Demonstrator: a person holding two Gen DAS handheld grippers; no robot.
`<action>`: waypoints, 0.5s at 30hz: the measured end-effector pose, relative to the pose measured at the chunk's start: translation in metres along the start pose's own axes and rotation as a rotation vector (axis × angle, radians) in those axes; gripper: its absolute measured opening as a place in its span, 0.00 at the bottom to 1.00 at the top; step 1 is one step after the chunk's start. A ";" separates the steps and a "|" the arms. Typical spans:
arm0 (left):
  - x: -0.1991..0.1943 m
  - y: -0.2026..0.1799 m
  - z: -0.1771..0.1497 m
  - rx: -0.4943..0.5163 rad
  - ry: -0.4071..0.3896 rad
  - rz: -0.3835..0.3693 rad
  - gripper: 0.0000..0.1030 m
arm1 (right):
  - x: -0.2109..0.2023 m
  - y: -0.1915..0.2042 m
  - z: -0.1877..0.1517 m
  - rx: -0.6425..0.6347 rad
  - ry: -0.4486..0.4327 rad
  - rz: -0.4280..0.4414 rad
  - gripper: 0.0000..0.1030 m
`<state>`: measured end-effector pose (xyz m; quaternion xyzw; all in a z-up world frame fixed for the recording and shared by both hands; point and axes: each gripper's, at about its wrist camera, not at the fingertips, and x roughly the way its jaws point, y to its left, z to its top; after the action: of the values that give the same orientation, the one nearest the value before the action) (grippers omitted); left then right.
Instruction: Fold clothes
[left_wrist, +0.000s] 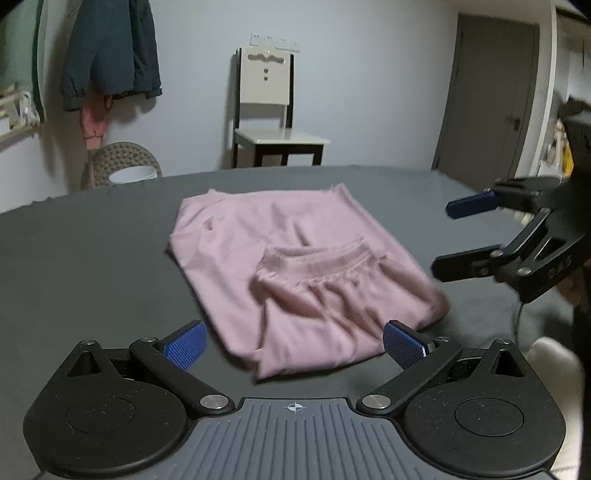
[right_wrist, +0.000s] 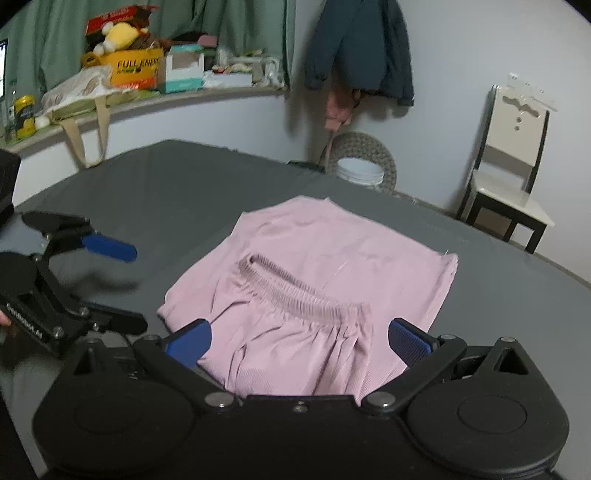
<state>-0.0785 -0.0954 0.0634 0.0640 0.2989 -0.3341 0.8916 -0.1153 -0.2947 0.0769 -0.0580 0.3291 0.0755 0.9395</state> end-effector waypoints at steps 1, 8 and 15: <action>-0.002 0.004 -0.001 -0.010 0.006 -0.005 0.99 | 0.001 -0.001 -0.001 0.008 0.009 0.003 1.00; -0.002 0.012 -0.005 -0.050 0.016 0.036 0.99 | 0.007 -0.020 -0.005 0.138 0.047 0.011 1.00; 0.008 -0.001 -0.009 0.033 0.051 0.010 0.99 | 0.012 -0.018 -0.011 0.126 0.109 -0.018 1.00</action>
<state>-0.0789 -0.0982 0.0516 0.0887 0.3157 -0.3330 0.8841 -0.1091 -0.3125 0.0618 -0.0058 0.3833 0.0428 0.9226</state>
